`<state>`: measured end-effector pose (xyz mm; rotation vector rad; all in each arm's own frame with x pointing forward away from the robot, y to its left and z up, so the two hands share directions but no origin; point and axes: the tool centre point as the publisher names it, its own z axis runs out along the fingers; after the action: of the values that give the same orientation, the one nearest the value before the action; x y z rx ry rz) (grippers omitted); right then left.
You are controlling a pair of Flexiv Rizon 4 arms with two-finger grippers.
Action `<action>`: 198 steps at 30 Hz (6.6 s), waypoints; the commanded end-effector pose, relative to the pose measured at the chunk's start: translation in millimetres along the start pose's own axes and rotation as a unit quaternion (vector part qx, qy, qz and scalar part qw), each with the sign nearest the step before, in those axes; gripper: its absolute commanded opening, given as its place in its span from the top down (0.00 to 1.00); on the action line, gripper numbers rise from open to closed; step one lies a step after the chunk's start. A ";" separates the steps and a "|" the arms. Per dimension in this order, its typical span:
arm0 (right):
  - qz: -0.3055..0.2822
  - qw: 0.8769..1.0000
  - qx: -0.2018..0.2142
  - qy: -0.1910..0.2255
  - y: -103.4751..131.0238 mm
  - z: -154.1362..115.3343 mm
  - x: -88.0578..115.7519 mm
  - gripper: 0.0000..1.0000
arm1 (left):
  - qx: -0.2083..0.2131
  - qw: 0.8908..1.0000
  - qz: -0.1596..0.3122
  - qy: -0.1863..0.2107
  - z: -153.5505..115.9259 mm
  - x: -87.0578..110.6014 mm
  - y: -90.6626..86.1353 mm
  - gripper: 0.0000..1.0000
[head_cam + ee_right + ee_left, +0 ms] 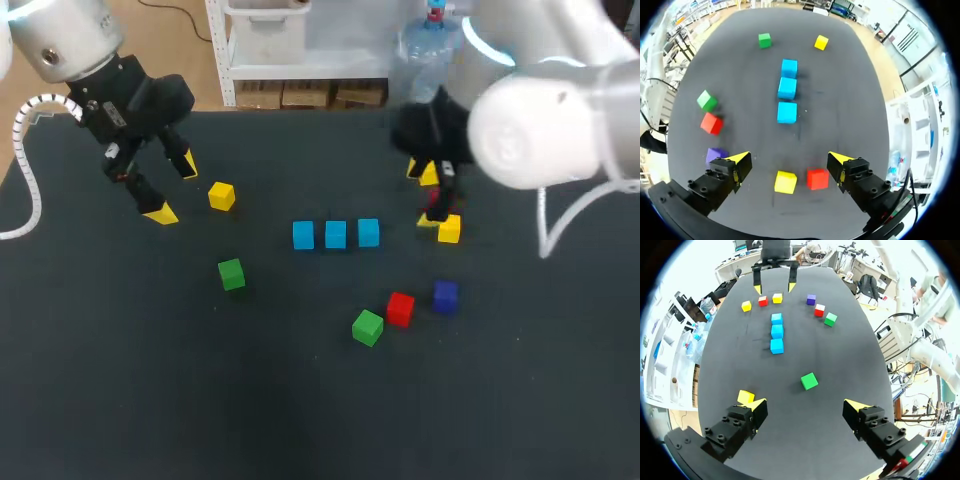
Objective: Place the blue cubes, place green cubes on the blue cubes, place the yellow cubes on the green cubes, then place the red cubes on the yellow cubes, and place purple cube on the red cubes.
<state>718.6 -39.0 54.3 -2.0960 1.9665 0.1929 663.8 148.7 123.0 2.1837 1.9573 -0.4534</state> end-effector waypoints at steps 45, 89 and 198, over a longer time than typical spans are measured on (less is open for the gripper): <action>-0.010 0.997 0.007 -0.071 17.7 -29.1 51.9 0.00 | -0.017 0.996 -0.082 0.018 20.7 -7.1 -23.9 0.00; -0.010 0.997 0.007 -0.071 17.7 -29.1 51.9 0.00 | -0.094 0.978 -0.172 0.072 106.0 0.0 -23.1 0.00; -0.010 0.997 0.007 -0.071 17.7 -29.1 51.9 0.00 | -0.021 0.997 -0.059 0.038 105.6 -103.4 55.6 1.00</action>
<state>702.1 -97.8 66.6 -2.0314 1.8605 0.3118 690.1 14.9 58.8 2.0860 2.1221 -0.3331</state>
